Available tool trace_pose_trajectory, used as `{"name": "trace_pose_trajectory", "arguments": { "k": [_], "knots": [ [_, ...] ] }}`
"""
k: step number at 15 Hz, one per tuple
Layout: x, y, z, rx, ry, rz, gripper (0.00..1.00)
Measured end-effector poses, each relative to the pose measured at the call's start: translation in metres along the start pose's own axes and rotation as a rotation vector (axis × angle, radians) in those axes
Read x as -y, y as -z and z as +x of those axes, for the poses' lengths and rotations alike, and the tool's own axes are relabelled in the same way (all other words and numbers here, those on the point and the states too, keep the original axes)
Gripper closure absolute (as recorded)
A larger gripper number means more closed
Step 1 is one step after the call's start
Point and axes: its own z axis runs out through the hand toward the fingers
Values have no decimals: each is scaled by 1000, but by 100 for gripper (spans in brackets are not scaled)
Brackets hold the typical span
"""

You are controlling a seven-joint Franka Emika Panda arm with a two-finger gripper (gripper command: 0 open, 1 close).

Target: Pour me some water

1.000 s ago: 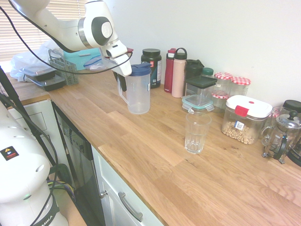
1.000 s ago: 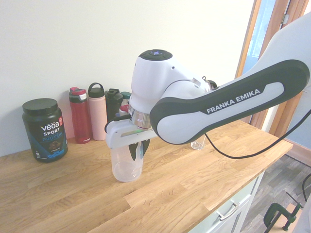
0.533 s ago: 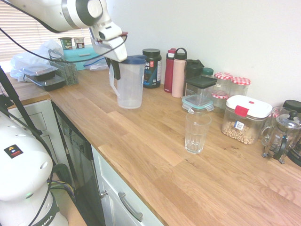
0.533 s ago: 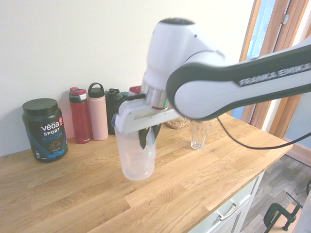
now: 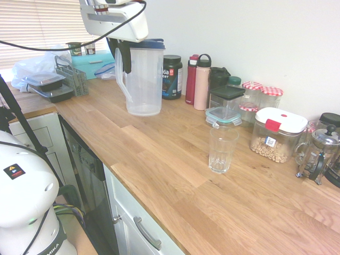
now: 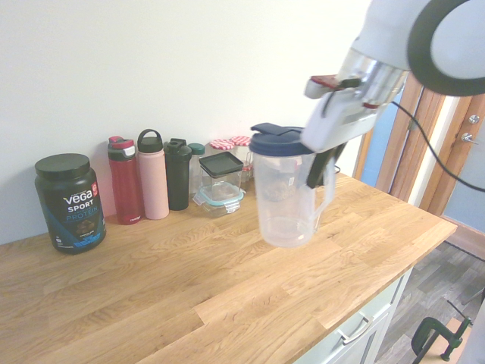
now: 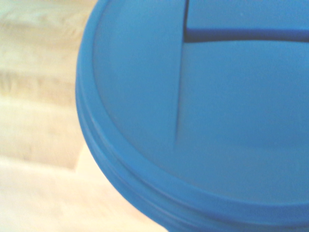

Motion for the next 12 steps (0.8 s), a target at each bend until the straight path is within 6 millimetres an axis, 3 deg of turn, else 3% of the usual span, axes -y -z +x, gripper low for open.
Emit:
{"name": "trace_pose_trajectory", "arguments": {
  "k": [3, 7, 12],
  "knots": [
    [-65, -2, 37, 55, 132, 40, 100],
    [-137, -16, 70, 144, 338, 70, 100],
    [-206, -44, 118, 237, 520, 48, 100]
  ]
}}
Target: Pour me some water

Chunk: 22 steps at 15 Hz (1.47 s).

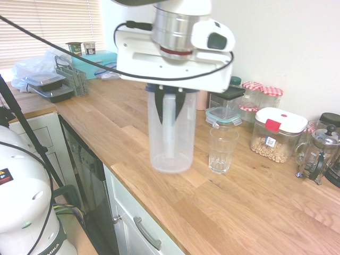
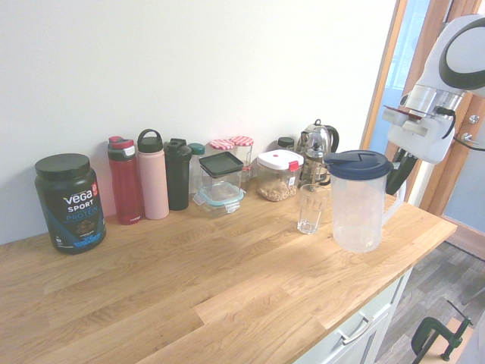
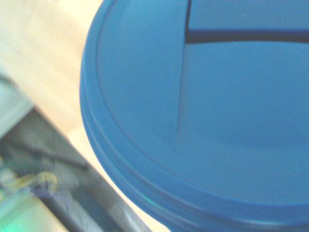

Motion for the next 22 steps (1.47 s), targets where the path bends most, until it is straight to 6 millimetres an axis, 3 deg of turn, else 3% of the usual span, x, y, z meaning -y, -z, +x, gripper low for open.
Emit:
{"name": "trace_pose_trajectory", "arguments": {
  "k": [3, 6, 9, 11, 15, 18, 22],
  "knots": [
    [-42, 1, 18, 45, 15, -18, 100],
    [-68, -7, 35, 102, 1, -59, 100],
    [-90, 10, 56, 142, -8, -175, 100],
    [-81, 24, 80, 174, 22, -299, 100],
    [-40, 17, 123, 263, 78, -513, 100],
    [-26, 13, 132, 307, 91, -606, 100],
    [-22, 1, 139, 355, 97, -671, 100]
  ]
}}
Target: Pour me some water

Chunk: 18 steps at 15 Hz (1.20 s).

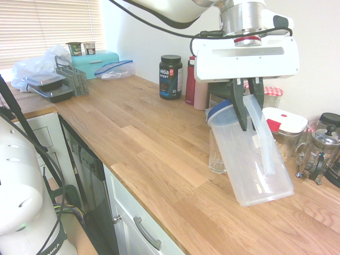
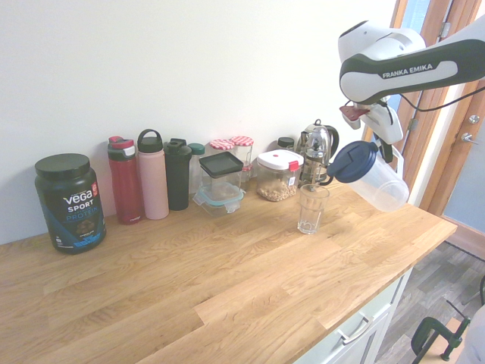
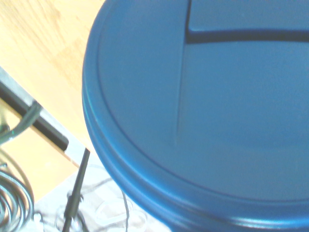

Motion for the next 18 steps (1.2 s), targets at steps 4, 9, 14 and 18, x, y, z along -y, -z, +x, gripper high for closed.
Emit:
{"name": "trace_pose_trajectory", "arguments": {
  "k": [4, 9, 14, 18],
  "knots": [
    [-3, -2, -2, 22, -9, -17, 100],
    [0, -1, 4, 21, -12, -25, 100],
    [10, -1, 24, -21, -46, 5, 100],
    [13, 1, 26, -24, -44, 2, 100]
  ]
}}
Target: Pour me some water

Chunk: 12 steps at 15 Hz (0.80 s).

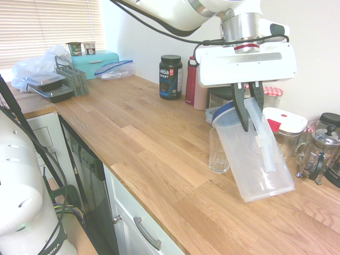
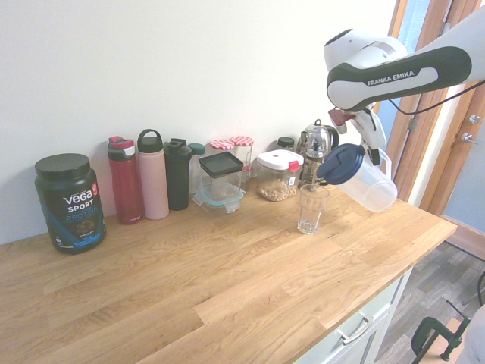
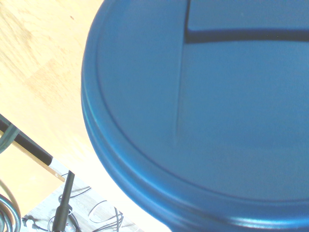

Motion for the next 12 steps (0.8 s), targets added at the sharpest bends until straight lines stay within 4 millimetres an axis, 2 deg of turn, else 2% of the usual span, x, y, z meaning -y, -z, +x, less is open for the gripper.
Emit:
{"name": "trace_pose_trajectory", "arguments": {
  "k": [2, 4, 8, 10, 12],
  "knots": [
    [-5, 0, -2, -11, -17, 26, 100],
    [-21, 2, -16, -59, -63, 108, 100],
    [-80, 4, -90, -185, -158, 311, 100],
    [-86, 6, -106, -244, -217, 420, 100],
    [-76, 5, -111, -276, -258, 519, 100]
  ]
}}
